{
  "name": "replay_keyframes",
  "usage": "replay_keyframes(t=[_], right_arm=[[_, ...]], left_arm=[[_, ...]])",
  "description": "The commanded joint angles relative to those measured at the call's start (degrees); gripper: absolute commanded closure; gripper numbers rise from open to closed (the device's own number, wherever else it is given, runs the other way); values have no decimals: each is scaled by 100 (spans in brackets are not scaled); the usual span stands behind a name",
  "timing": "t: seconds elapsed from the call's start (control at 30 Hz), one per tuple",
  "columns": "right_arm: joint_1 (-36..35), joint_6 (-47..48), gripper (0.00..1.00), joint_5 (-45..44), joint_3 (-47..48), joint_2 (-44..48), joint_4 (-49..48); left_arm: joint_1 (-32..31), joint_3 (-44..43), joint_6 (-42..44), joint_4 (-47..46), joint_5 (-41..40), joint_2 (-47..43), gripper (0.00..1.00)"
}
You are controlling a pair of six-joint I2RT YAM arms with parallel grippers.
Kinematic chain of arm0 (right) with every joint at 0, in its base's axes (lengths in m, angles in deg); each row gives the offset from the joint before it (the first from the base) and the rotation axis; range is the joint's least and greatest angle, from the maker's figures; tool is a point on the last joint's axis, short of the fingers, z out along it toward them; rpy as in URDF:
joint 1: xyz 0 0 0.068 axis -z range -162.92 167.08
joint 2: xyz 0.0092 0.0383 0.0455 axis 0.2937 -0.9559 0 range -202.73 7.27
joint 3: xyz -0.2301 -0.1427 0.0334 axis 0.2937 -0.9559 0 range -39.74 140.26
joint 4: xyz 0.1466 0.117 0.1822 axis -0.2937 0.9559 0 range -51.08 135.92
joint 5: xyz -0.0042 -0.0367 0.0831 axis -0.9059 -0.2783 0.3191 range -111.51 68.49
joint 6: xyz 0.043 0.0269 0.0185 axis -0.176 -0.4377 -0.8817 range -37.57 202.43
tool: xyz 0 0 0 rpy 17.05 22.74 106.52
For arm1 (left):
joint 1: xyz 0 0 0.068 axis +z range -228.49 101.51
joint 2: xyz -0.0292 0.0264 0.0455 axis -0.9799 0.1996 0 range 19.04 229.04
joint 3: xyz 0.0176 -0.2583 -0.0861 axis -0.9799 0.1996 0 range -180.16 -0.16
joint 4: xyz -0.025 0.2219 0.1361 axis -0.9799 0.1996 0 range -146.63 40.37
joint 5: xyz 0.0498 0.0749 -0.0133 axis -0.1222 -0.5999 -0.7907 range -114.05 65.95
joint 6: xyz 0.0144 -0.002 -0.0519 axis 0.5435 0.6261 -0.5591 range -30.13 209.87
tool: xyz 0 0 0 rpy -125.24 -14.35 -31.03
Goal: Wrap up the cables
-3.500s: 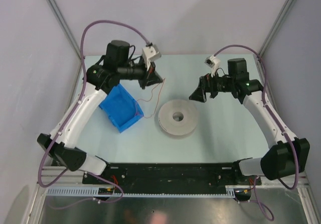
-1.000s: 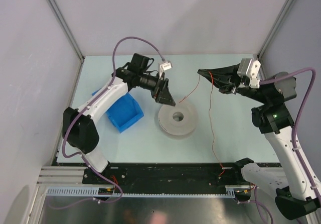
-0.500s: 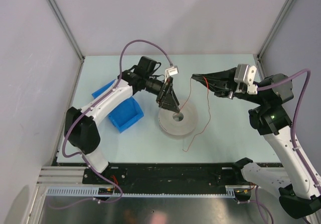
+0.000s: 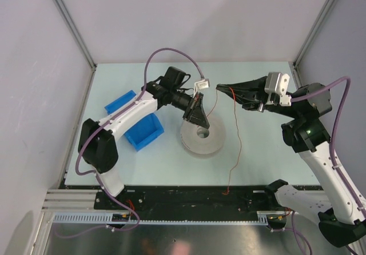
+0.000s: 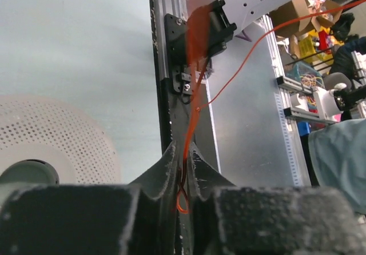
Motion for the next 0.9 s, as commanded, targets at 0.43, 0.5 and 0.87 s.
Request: replay_keyframes(t=[0.43,0.5,0.87], right_arm=[[514,461,33,-874,254,-2071,1148],[628,873,21,-1024,265,-2261,1965],[2271,991,17,-1504,138,-3043,5961]], left_arm=[[2319,897,-1415,-220,-2753,-1477,100],[2669,1004,-1434,-215,-2960,-1603,100],[3147,1114,-1119,-221,-3049,-1830,93]])
